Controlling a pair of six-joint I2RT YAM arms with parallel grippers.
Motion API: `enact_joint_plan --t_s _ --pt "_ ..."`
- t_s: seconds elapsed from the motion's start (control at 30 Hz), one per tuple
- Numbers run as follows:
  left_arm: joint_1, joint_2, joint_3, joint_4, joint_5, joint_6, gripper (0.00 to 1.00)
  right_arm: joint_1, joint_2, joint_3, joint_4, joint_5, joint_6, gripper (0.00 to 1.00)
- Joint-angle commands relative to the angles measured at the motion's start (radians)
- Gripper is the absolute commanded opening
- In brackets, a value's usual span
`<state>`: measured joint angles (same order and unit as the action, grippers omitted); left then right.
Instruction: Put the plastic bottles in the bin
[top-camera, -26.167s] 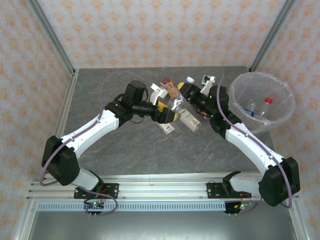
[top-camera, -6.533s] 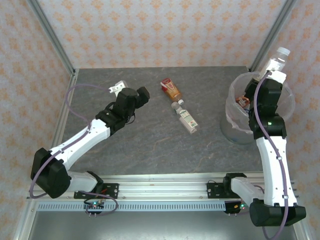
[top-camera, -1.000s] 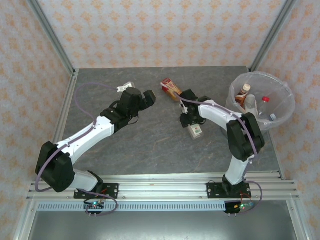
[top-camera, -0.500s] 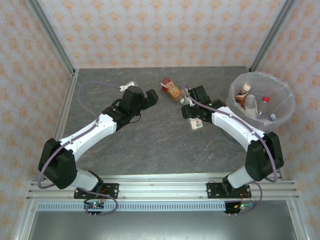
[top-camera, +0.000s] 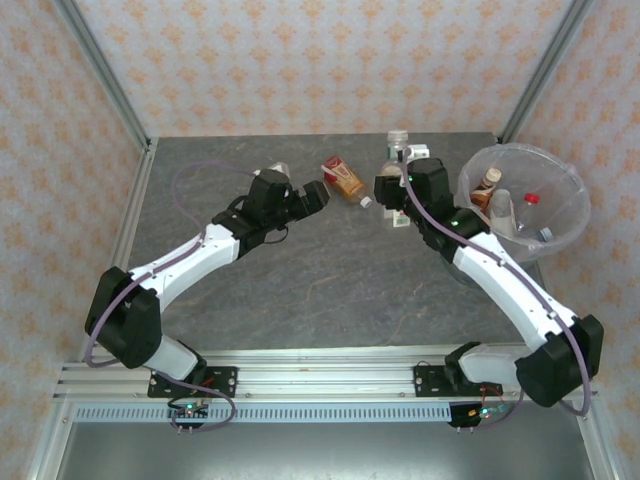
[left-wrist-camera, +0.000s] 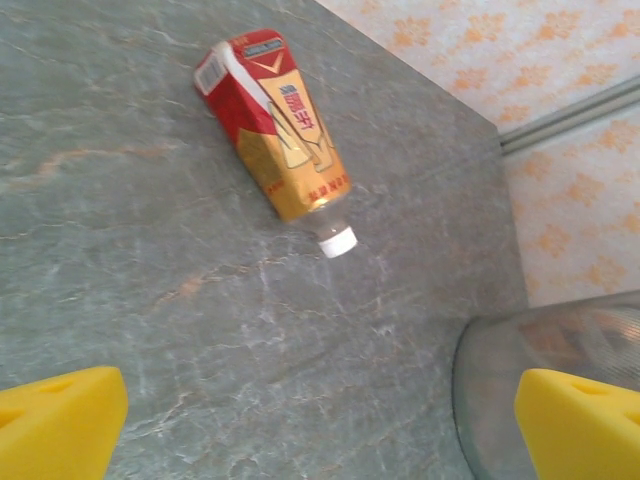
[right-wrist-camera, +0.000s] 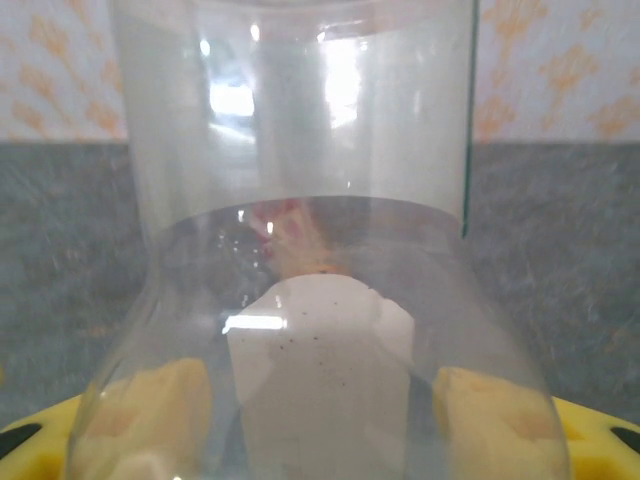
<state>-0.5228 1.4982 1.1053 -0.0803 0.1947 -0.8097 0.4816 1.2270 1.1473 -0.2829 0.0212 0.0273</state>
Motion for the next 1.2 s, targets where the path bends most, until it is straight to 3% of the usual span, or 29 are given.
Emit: enact_joint_plan --t_s 0.0,0.23,0.43,0.63,0.77,0.97,1.17 --pt "0.007 0.001 0.033 0.038 0.043 0.033 1.00 -0.006 -0.037 -0.006 0.102 0.063 0.016 0.38" --pt "0.007 0.000 0.028 0.036 0.048 0.047 1.00 -0.036 -0.115 -0.034 0.203 0.143 0.000 0.38" --pt "0.007 0.002 0.027 0.035 0.061 0.058 1.00 -0.142 -0.173 0.010 0.189 0.143 -0.032 0.40" --pt "-0.026 0.026 0.094 0.027 0.200 0.165 1.00 -0.286 -0.182 0.100 0.127 0.094 -0.070 0.42" --pt "-0.081 0.048 0.178 -0.064 0.141 0.261 1.00 -0.379 -0.181 0.138 0.104 0.098 -0.131 0.43" --pt "-0.094 0.088 0.239 -0.100 0.127 0.263 1.00 -0.493 -0.158 0.186 0.003 0.121 -0.156 0.44" --pt "-0.095 0.101 0.251 -0.111 0.131 0.244 1.00 -0.567 -0.128 0.202 -0.112 0.261 -0.221 0.45"
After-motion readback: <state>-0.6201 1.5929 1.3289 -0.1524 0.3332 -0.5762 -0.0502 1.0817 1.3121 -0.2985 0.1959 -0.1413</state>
